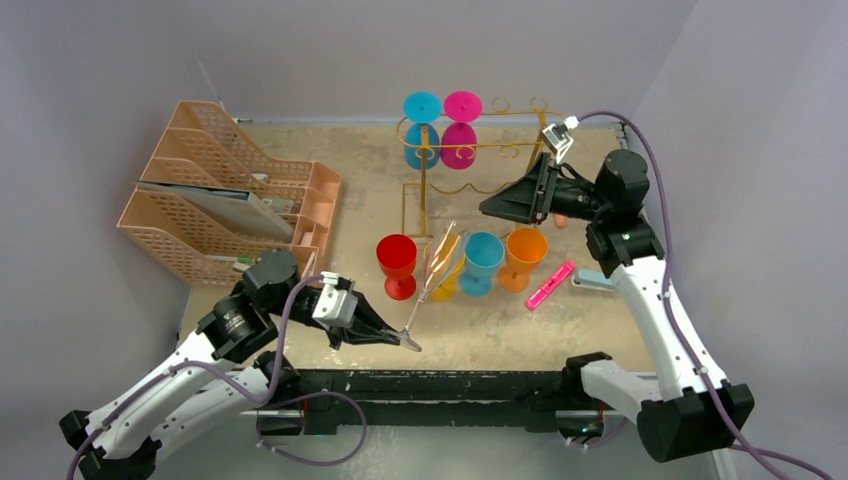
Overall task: Take the wine glass off the wine glass rack
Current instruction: Place the wine glass at the center of the board.
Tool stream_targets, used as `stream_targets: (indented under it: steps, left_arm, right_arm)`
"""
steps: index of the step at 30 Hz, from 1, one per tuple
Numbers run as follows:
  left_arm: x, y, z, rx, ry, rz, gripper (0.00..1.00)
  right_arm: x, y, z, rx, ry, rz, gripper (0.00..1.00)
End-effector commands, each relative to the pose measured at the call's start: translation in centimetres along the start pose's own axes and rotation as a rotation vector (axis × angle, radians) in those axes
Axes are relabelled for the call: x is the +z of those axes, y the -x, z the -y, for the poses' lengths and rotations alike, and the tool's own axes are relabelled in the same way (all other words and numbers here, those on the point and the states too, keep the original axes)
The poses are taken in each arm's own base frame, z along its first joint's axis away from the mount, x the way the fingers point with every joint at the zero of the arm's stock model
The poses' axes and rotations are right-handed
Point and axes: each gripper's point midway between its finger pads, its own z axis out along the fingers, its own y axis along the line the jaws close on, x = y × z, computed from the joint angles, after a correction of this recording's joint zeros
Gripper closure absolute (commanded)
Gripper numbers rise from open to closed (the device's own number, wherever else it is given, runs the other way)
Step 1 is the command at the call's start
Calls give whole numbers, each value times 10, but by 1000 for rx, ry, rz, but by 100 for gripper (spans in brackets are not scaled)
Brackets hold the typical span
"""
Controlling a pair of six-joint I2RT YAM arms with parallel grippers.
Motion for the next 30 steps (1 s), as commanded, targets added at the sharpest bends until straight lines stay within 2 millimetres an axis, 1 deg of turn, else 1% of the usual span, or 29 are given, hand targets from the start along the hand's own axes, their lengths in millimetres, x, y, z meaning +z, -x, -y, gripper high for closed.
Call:
stream_targets:
  steps: [1, 4, 6, 9, 14, 17, 19, 22, 23, 24, 25, 26, 27, 29, 30]
  left_arm:
    - [1, 13, 6, 90, -66, 32, 100]
    - [2, 13, 10, 114, -106, 42, 100]
    - [2, 14, 12, 131, -113, 46, 100]
    - [-1, 14, 15, 152, -112, 47, 100]
    - [-2, 15, 18, 162, -126, 45, 100]
    - [-3, 16, 20, 175, -137, 42, 100]
    - [-4, 17, 22, 188, -144, 36, 100]
    - [-5, 15, 23, 177, -160, 7, 100]
    - [-5, 13, 22, 168, -164, -8, 100]
    - [-5, 12, 21, 176, -164, -21, 100]
    - [-5, 11, 20, 174, -166, -35, 100]
    - [-6, 11, 20, 175, -168, -44, 100]
    - [-6, 12, 19, 182, -165, -49, 100]
    - [-5, 12, 15, 198, -156, -54, 100]
    - [-5, 14, 14, 209, -153, -54, 100]
  right_arm:
    - [-1, -17, -35, -33, 161, -170, 18]
    - [1, -29, -34, -25, 151, -218, 22]
    - [0, -36, -34, -23, 148, -250, 24]
    - [-2, -48, -38, -9, 158, -300, 31]
    - [-1, -64, -41, -40, 179, -350, 35]
    - [0, -70, -44, -40, 201, -383, 41]
    - [0, -70, -49, -60, 223, -393, 43]
    - [1, -67, -57, -90, 265, -390, 49]
    - [1, -66, -59, -86, 279, -397, 54]
    - [1, -65, -60, -81, 289, -409, 62]
    - [1, -65, -62, -81, 295, -418, 69]
    - [1, -66, -62, -83, 296, -423, 71]
    - [1, -67, -63, -86, 297, -426, 69]
    - [1, -70, -64, -78, 302, -443, 62]
    - [1, -72, -63, -69, 303, -453, 62]
